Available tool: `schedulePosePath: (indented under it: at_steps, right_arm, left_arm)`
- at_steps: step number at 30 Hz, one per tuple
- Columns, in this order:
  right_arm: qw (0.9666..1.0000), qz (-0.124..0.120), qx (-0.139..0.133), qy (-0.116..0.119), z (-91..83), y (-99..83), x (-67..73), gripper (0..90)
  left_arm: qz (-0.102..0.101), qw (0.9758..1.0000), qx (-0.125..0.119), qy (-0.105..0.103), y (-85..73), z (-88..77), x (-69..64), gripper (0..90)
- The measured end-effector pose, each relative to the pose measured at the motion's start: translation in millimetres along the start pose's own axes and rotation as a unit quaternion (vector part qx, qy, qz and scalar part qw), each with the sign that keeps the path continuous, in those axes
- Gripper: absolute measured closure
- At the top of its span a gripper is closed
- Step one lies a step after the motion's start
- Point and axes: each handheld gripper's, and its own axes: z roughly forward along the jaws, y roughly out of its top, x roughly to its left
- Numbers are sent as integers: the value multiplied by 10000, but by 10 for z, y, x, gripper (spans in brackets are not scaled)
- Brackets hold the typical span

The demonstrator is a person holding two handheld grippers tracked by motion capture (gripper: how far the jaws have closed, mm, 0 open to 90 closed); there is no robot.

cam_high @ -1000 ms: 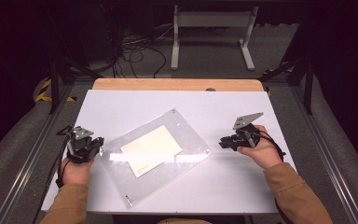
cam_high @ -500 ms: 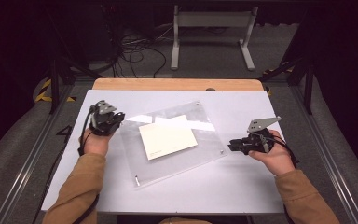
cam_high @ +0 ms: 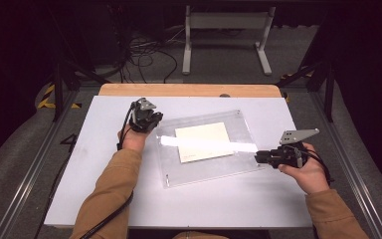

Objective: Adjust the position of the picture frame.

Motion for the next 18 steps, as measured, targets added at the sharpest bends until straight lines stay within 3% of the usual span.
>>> schedulePosePath:
  at_steps: [2, 4, 6, 7, 8, 9, 10, 11, 12, 13, 15, 18]
  right_arm:
    - [10000, -32, -15, 13, 9, 13, 5, 759]
    - [10000, -67, -29, 45, 17, 20, 14, 756]
    - [9999, -99, -11, 46, 30, 22, 20, 751]
    - [9999, -103, -8, 43, 34, 22, 19, 748]
    - [9999, -103, -3, 36, 40, 21, 17, 744]
    - [9999, -103, -3, 36, 40, 21, 17, 744]
    - [9999, -101, 8, 17, 48, 19, 12, 739]
    - [9999, -98, 23, -1, 53, 15, 5, 736]
    - [10000, -95, 22, -14, 53, 14, 3, 736]
    - [10000, -95, 22, -14, 53, 14, 3, 736]
    - [10000, -63, 22, -37, 47, 14, 2, 735]
    - [10000, -61, -7, -23, 47, 27, 7, 732]
  left_arm:
    - [-45, 9998, 177, 10, -61, 66, 6, 840]
    - [-87, 9999, 42, -60, -121, 41, 28, 803]
    - [-242, 9997, 55, -52, -122, -23, 30, 561]
    - [-289, 9995, 48, -152, -121, -97, 5, 507]
    - [-140, 9996, -65, -255, -126, -225, -70, 505]
    - [-140, 9996, -65, -255, -126, -225, -70, 480]
    - [51, 9996, -76, -249, -133, -343, -172, 480]
    - [257, 9988, -178, -379, -163, -536, -320, 473]
    - [290, 9977, -285, -534, -186, -644, -390, 473]
    - [290, 9977, -285, -534, -186, -644, -390, 474]
    - [262, 9945, -452, -909, -239, -863, -527, 475]
    - [443, 9888, -475, -1345, -343, -1140, -765, 483]
